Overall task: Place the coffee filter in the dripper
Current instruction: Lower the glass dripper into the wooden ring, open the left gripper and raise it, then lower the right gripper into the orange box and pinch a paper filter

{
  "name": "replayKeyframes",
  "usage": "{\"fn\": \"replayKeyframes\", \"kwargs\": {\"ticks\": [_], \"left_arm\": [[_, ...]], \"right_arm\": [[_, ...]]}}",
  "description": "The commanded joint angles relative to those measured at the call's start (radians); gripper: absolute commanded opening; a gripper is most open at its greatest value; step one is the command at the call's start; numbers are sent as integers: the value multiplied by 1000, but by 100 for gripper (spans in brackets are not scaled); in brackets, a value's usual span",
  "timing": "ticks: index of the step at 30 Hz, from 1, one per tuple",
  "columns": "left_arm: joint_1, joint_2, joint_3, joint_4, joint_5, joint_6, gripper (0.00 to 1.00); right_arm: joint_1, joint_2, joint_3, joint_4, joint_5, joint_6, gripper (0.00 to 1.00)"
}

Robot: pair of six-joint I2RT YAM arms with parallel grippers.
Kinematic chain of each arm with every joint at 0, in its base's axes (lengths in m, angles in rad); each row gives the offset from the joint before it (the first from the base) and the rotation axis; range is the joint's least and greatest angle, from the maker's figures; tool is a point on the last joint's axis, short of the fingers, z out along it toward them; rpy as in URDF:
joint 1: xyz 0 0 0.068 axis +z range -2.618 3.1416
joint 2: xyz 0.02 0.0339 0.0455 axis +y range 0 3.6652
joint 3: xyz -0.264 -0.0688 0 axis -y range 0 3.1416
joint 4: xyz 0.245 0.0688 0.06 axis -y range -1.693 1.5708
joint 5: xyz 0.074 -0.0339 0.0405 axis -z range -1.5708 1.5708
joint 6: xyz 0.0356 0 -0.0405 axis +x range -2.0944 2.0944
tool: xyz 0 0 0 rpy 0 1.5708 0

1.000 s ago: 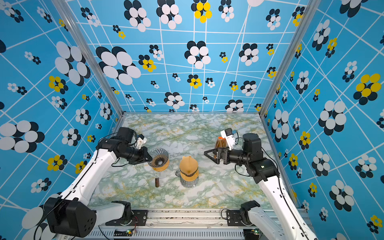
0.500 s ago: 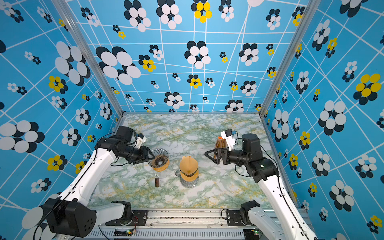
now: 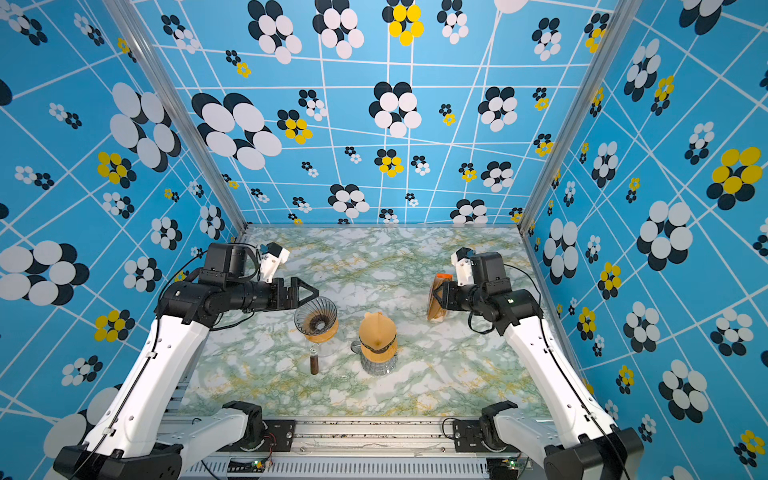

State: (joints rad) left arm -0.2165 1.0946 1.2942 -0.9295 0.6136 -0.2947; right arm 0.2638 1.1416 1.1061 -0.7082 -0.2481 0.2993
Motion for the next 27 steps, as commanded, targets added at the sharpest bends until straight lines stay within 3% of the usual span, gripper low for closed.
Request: {"fn": "replayKeyframes", "kwargs": {"ticks": [1, 7, 13, 27], "left_arm": [[-76, -30, -41, 144, 25, -38, 99], [-173, -74, -142, 292, -13, -98, 99], [-228, -97, -203, 332, -50, -113, 99], [-261, -111, -238, 359, -81, -136, 99]], "right_arm": [[-9, 69, 51, -43, 141, -47, 36], [-11, 215, 91, -25, 230, -92, 26], [-11, 305, 101, 7, 266, -115, 22], [-14, 427, 121, 110, 264, -138, 18]]}}
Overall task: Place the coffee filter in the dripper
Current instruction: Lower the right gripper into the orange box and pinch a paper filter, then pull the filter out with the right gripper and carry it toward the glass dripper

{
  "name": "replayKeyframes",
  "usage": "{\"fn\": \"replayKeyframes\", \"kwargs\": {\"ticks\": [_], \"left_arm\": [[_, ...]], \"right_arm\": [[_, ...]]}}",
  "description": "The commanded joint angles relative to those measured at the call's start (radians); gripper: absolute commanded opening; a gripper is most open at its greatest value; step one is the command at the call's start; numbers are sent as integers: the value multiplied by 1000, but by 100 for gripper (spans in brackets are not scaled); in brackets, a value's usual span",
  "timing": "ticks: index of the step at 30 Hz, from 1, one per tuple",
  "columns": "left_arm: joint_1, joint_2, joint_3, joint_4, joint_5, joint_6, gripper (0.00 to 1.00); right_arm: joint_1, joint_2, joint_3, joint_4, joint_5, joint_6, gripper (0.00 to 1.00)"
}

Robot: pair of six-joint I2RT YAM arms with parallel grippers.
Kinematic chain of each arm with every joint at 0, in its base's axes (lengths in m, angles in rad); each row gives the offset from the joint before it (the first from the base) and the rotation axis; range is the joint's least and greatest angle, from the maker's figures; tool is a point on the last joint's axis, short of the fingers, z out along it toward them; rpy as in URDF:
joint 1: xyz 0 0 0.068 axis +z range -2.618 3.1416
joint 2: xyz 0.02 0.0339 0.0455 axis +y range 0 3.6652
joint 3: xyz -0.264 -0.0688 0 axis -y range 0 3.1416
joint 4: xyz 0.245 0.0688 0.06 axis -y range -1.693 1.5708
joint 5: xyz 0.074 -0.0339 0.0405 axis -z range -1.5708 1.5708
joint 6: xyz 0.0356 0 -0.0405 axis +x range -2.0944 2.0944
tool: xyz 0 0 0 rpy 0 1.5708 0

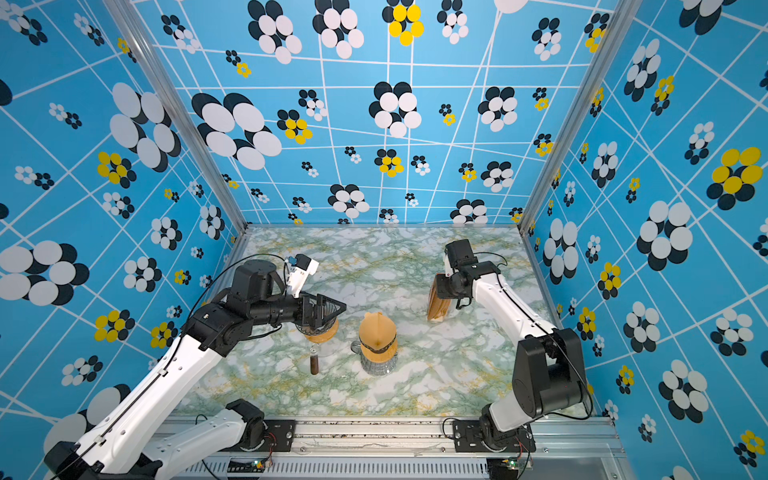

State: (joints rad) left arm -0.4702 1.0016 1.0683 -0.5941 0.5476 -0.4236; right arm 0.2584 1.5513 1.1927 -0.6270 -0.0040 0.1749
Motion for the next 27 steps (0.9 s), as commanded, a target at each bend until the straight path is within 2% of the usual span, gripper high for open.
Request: {"fn": "replayKeyframes", "kwargs": {"ticks": [1, 16, 22, 27], "left_arm": [[-8, -18, -10, 20, -17, -7, 99], [-10, -10, -9, 14, -23, -9, 99], [-11, -19, -8, 13, -26, -14, 99], [-10, -35, -3, 6, -34, -14, 99]], "right_arm": [[-8, 27, 37, 32, 22, -15, 18], [-8, 144, 84, 44, 21, -27, 16], [-9, 137, 85, 47, 19, -29, 8], [-8, 67, 87, 17, 15, -21, 3]]}}
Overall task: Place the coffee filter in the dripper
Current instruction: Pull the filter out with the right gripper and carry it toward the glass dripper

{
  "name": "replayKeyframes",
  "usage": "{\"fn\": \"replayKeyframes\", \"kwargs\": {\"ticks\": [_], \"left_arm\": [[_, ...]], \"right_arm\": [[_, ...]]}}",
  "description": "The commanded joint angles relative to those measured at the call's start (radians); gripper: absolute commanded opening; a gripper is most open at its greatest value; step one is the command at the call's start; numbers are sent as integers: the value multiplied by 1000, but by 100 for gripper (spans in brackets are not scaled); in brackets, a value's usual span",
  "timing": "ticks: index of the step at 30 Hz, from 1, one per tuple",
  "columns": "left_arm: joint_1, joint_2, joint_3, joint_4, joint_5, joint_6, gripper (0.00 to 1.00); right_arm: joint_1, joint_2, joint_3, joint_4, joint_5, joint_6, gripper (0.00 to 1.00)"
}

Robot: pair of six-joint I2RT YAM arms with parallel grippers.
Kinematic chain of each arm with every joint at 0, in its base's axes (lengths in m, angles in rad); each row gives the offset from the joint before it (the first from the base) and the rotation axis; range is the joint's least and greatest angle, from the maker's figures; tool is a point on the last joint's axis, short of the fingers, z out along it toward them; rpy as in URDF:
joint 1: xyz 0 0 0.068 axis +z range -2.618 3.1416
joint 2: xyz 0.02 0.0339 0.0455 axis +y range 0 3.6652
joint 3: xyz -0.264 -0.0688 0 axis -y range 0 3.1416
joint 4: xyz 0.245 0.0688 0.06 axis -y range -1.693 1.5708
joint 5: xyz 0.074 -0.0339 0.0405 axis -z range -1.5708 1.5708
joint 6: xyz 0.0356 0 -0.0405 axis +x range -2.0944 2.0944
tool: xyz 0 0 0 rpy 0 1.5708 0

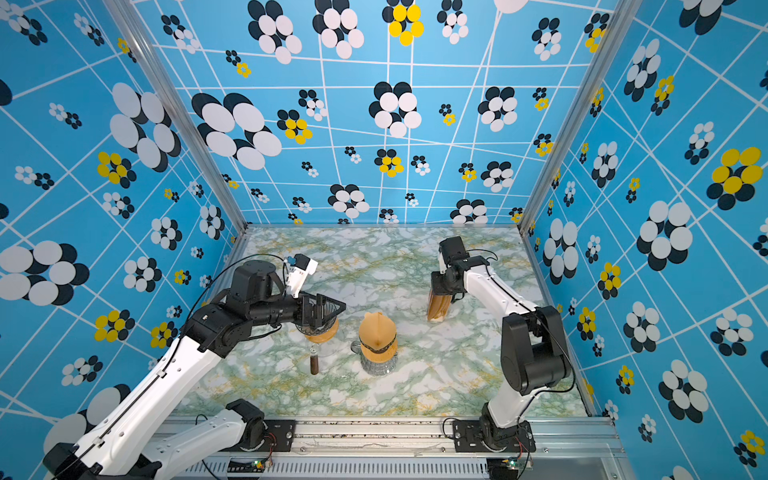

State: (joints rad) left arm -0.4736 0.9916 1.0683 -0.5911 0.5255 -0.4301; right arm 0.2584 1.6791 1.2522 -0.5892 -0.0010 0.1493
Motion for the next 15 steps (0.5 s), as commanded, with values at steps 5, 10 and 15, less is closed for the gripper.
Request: {"fn": "replayKeyframes", "kwargs": {"ticks": [5, 10, 15], "left_arm": [[-6, -22, 14, -2, -18, 2, 99], [-5, -19, 58, -57, -57, 29, 99], [1, -42, 100, -128, -114, 67, 99]], "right_arm": [[-6, -170, 26, -65, -16, 21, 3], [17, -261, 65, -144, -21, 15, 3], [81, -312, 152, -219, -32, -8, 3]]}}
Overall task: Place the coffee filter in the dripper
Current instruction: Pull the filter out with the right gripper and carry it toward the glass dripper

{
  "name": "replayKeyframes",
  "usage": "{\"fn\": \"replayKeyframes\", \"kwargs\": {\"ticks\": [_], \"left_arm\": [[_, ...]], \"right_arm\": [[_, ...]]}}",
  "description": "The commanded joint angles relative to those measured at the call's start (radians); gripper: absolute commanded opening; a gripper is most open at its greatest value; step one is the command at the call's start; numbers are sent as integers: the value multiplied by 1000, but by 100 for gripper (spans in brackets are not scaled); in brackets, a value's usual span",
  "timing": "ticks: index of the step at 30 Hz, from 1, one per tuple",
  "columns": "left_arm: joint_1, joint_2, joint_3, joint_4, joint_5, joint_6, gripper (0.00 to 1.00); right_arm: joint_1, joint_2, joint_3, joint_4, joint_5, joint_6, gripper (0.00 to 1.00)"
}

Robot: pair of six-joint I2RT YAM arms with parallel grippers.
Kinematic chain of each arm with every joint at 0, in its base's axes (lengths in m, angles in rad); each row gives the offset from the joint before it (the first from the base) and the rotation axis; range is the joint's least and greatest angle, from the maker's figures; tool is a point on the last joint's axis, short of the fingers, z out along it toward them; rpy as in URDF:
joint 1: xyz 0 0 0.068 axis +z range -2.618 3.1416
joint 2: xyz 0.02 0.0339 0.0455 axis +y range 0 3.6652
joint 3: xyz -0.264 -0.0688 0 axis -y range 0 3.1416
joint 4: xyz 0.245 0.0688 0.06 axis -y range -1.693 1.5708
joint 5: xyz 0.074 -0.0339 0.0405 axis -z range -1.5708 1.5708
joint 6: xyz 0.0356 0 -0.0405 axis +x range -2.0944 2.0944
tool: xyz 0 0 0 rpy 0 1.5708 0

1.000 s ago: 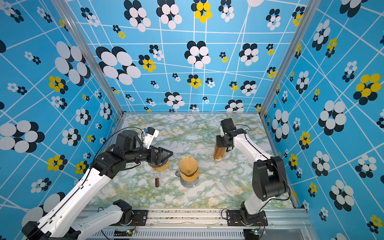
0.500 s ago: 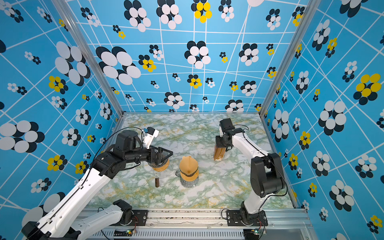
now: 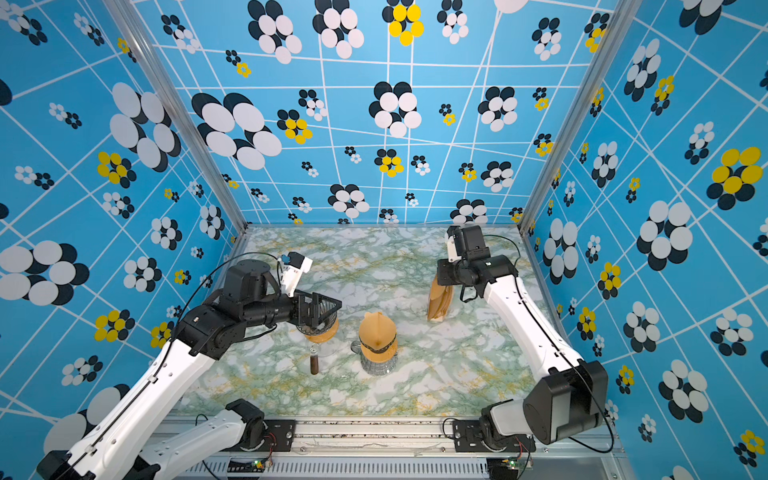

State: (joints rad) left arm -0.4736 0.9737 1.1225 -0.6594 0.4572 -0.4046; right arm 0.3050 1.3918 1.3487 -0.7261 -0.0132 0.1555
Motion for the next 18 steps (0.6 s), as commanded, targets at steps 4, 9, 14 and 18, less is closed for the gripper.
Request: {"fn": "replayKeyframes", "kwargs": {"ticks": [4, 9, 14, 18], "left_arm": [[10, -45, 87, -128, -94, 70, 99], [38, -83, 127, -203, -123, 109, 99], [69, -125, 159, -284, -170, 139, 99], [97, -155, 165, -327, -181, 144, 99]], "right_arm": [[111, -18, 167, -153, -48, -24, 3], [215, 29, 337, -234, -141, -27, 3], [296, 91, 456, -274, -307, -30, 3], [349, 145, 519, -291, -433, -37, 4]]}}
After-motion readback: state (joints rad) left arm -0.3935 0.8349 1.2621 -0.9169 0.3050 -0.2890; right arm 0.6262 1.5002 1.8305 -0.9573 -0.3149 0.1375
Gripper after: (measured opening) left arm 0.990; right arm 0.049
